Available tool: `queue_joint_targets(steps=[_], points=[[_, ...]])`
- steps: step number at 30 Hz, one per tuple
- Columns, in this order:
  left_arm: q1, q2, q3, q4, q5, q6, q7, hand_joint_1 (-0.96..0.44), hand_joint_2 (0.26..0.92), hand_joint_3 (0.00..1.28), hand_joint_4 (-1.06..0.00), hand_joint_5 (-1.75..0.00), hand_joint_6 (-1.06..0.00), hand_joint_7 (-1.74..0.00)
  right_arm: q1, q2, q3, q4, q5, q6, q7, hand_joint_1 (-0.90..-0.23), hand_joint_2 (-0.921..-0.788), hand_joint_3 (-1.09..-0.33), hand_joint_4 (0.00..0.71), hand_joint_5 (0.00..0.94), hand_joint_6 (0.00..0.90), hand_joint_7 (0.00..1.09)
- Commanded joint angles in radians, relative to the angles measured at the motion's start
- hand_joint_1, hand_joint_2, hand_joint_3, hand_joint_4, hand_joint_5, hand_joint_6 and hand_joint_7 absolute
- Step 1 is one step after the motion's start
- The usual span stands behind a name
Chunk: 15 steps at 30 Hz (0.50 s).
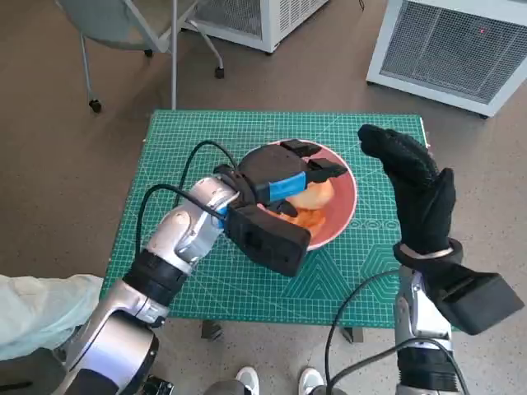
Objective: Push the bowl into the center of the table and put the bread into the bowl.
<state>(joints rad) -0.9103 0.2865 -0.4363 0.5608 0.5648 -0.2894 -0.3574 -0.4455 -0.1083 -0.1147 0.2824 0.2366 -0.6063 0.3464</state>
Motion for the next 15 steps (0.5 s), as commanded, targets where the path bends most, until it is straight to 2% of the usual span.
queue_joint_targets(steps=[1,7,11,15], points=[[0.007,0.031,0.081,-0.048,-0.155,0.011,-0.129,-0.38,0.877,0.00,-0.03,0.00,-0.24,0.00,0.000,-0.012,-0.005,0.012,0.004,0.018,0.004,-0.773,-0.921,-0.776,0.093,0.003,-0.001,0.44],[0.032,0.056,0.187,-0.116,-0.330,0.054,-0.230,-0.40,0.878,0.00,0.00,0.00,-0.22,0.00,-0.014,-0.021,-0.006,0.014,-0.004,0.019,-0.002,-0.775,-0.921,-0.773,0.098,0.004,-0.001,0.45],[0.056,0.058,0.252,-0.149,-0.417,0.056,-0.238,-0.43,0.880,0.00,0.00,0.00,-0.21,0.00,-0.021,-0.027,-0.009,0.014,-0.008,0.021,-0.005,-0.781,-0.921,-0.772,0.101,0.005,-0.001,0.45],[0.088,0.033,0.334,-0.146,-0.535,-0.007,-0.224,-0.46,0.891,0.01,0.00,0.00,-0.21,0.00,-0.030,-0.033,-0.012,0.008,-0.014,0.022,-0.011,-0.778,-0.921,-0.771,0.104,0.006,-0.001,0.46]])
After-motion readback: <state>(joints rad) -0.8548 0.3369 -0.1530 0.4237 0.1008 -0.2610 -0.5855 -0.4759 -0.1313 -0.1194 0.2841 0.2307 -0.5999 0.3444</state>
